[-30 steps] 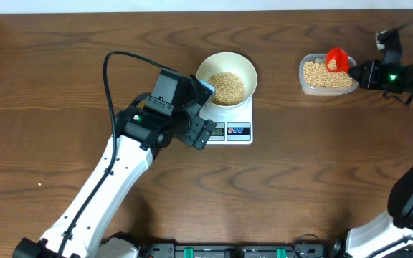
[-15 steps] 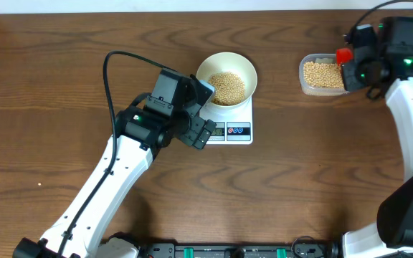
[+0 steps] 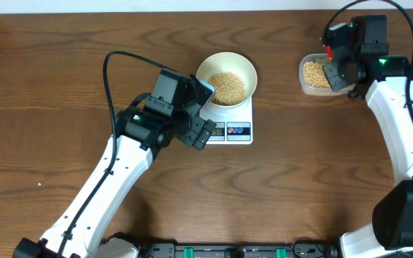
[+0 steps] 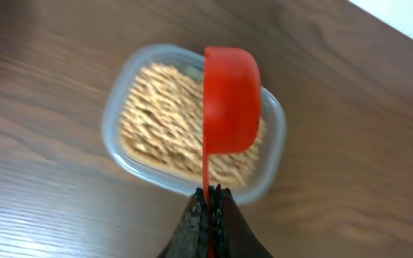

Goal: Scoop item into bowl and weigh 50g on scale
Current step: 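Dip the red scoop into the tub for a small amount, then carry the scoop with the right gripper over the white bowl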

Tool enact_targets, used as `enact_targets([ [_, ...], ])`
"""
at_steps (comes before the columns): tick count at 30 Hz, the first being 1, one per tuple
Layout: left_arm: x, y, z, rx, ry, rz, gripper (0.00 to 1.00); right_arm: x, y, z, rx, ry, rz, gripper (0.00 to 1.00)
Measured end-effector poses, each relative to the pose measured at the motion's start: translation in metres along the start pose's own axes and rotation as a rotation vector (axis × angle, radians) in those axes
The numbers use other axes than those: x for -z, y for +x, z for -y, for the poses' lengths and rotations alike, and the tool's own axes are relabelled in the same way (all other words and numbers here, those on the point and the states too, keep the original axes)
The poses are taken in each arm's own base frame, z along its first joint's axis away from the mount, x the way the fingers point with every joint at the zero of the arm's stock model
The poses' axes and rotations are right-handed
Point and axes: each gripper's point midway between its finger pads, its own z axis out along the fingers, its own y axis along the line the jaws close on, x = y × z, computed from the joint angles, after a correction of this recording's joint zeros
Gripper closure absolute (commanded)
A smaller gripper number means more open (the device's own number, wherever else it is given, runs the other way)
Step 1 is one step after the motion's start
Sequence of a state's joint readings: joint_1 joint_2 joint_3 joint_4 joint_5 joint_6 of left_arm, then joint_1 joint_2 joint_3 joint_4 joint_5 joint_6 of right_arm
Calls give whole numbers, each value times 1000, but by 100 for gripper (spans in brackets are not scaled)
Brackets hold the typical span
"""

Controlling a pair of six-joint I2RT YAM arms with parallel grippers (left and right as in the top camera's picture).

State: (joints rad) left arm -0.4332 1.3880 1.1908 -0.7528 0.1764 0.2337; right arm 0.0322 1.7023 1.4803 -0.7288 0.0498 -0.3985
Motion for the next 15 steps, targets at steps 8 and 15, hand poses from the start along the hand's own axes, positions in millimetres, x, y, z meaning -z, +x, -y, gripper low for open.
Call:
enact_targets([
  [8,0,0,0,0,0,0,7,35,-100,-45,-120,-358,444,99],
  [15,0,0,0,0,0,0,7,61,-127,-109,-73,-557,525,99],
])
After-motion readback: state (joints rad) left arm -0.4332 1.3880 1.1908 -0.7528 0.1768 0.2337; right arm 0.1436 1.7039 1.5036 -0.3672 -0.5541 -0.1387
